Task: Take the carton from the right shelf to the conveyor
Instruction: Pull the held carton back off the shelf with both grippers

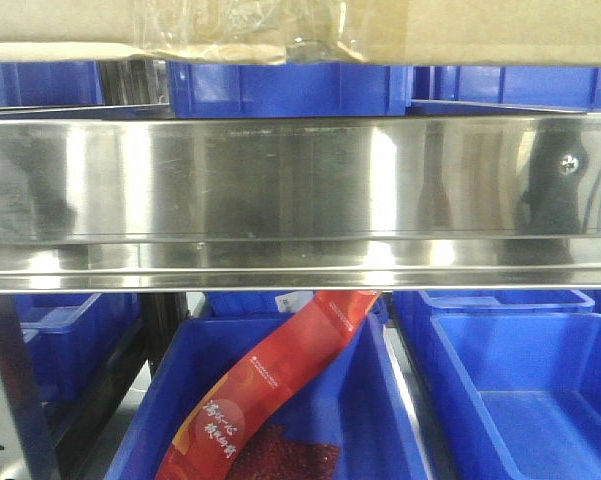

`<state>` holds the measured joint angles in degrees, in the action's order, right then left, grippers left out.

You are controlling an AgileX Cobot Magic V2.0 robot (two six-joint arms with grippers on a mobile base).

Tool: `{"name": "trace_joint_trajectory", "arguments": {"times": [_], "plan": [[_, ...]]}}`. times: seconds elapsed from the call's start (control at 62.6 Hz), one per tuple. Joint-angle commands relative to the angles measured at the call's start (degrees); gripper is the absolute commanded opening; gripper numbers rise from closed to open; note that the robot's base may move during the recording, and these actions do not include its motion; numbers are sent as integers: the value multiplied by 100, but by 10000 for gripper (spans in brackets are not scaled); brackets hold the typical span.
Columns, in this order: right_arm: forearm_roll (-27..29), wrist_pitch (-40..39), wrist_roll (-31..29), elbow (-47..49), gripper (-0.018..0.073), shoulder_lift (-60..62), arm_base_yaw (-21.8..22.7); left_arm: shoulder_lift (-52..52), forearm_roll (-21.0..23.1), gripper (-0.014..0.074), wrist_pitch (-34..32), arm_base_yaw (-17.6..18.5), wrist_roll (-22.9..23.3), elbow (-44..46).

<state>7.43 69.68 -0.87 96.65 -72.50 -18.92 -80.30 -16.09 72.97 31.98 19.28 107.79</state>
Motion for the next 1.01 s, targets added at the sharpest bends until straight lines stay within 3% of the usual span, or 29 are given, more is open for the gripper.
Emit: {"name": "trace_joint_trajectory", "arguments": {"times": [0.0,0.991], "plan": [[171,-332,-123,2,-68,69,-17,96,227,-16,-301,71,-66,31],[171,-332,-123,2,-68,69,-17,96,227,-16,-301,71,-66,31]]}}
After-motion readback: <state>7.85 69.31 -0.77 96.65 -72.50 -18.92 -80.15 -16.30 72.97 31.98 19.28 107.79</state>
